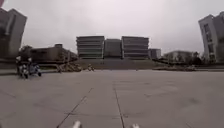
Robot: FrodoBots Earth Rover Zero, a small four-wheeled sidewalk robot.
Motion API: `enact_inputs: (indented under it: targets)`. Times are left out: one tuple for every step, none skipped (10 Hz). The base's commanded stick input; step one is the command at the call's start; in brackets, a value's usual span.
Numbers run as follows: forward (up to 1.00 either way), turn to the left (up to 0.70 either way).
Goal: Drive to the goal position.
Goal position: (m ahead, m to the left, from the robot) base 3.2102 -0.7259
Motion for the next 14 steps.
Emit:
enact_inputs:
  targets:
    - [0.7,0.0]
    - [0.7,0.0]
    - [0.7,0.0]
    - [0.7,0.0]
    - [0.7,0.0]
    - [0.7,0.0]
    - [0.7,0.0]
    - [0.7,0.0]
    - [0.7,0.0]
    - [0.7,0.0]
    - [0.7,0.0]
    - [0.7,0.0]
    - [0.7,0.0]
    - [0.7,0.0]
